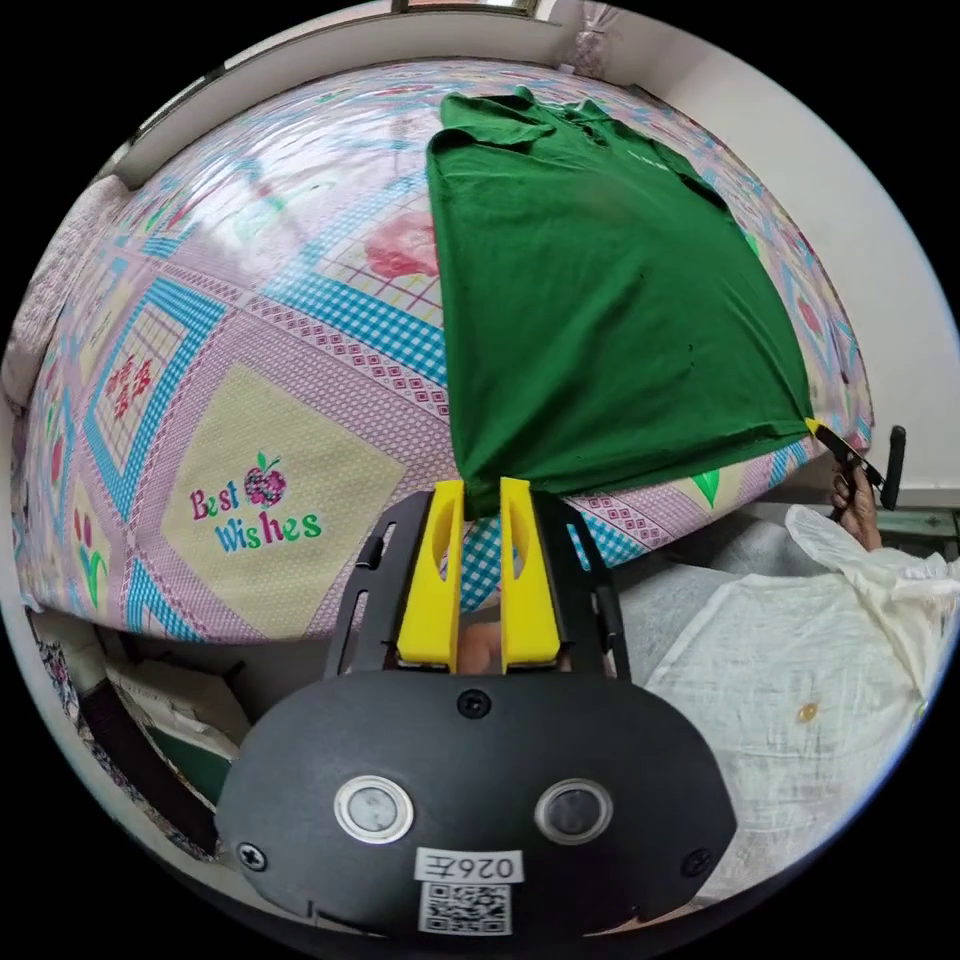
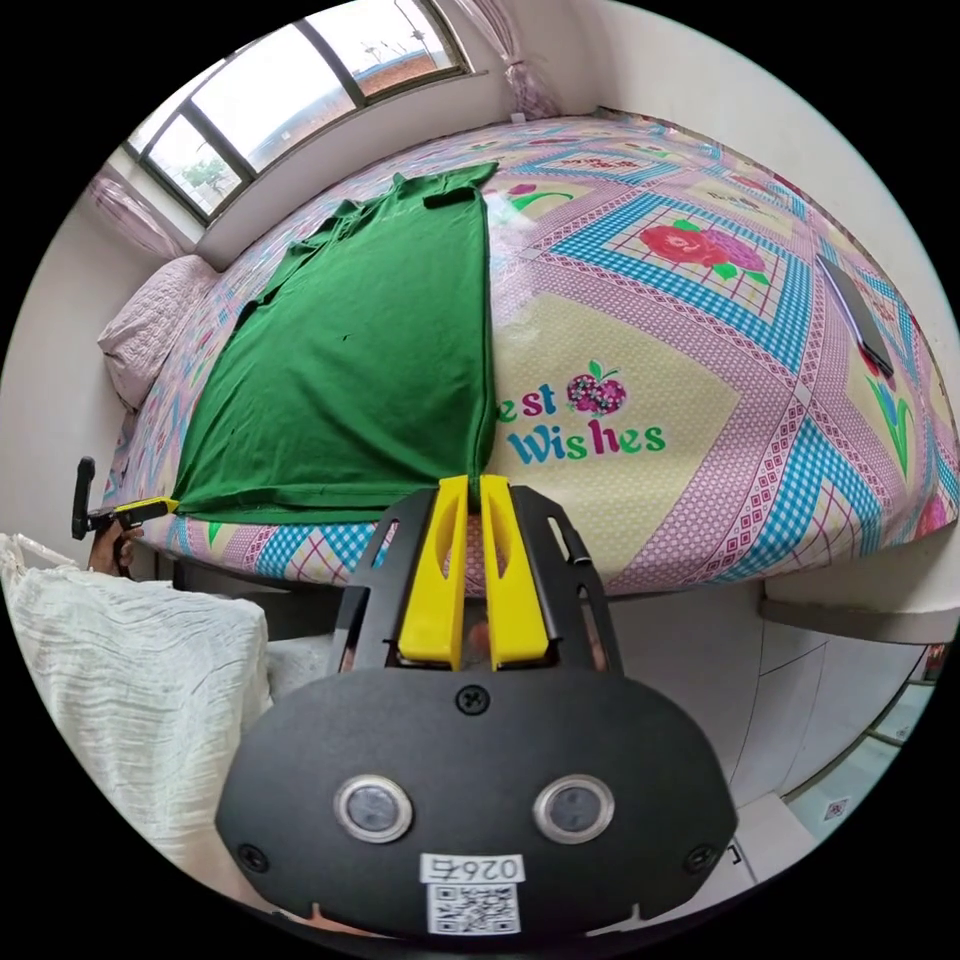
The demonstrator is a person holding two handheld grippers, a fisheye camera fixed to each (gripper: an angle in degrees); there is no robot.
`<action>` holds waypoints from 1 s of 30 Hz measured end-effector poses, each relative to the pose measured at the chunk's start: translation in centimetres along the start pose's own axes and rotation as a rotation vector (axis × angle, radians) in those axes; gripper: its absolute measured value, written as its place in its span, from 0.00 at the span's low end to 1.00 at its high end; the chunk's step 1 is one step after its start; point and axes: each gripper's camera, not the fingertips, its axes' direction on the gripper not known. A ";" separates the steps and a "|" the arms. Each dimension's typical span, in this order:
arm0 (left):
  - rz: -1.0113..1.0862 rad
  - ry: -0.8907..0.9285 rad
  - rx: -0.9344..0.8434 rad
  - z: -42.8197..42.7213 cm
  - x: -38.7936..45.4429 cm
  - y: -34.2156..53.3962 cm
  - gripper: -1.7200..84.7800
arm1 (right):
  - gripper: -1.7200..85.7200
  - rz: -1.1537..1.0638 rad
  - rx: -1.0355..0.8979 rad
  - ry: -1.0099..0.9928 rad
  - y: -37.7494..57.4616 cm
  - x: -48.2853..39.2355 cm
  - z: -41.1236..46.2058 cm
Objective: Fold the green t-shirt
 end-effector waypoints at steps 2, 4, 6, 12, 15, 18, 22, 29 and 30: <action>-0.010 0.005 -0.006 -0.3 -0.6 -0.2 0.03 | 0.01 0.010 -0.010 -0.019 -0.5 0.6 -0.5; -0.028 0.046 -0.001 -0.7 -1.6 -0.1 0.03 | 0.00 0.029 -0.018 -0.048 -0.7 1.3 -1.1; -0.063 0.170 0.026 -1.4 -3.6 0.6 0.02 | 0.00 0.069 0.000 -0.110 -0.7 2.7 -2.6; -0.144 0.629 0.285 -5.7 -9.2 4.3 0.02 | 0.00 0.121 0.126 -0.319 0.0 5.7 -8.3; -0.135 0.756 0.390 -8.2 -10.9 6.3 0.02 | 0.00 0.092 0.124 -0.359 0.5 6.1 -10.7; -0.121 0.844 0.449 -10.4 -12.3 8.8 0.02 | 0.00 0.055 0.080 -0.367 1.7 6.6 -13.0; -0.152 0.950 0.495 -11.8 -14.2 12.3 0.02 | 0.00 0.093 0.086 -0.442 3.9 8.8 -16.2; -0.189 1.098 0.692 -15.4 -17.4 11.6 0.02 | 0.00 0.103 0.253 -0.624 2.1 11.3 -21.1; -0.168 1.095 0.709 -16.3 -17.8 9.8 0.02 | 0.00 0.082 0.278 -0.628 0.3 11.2 -21.3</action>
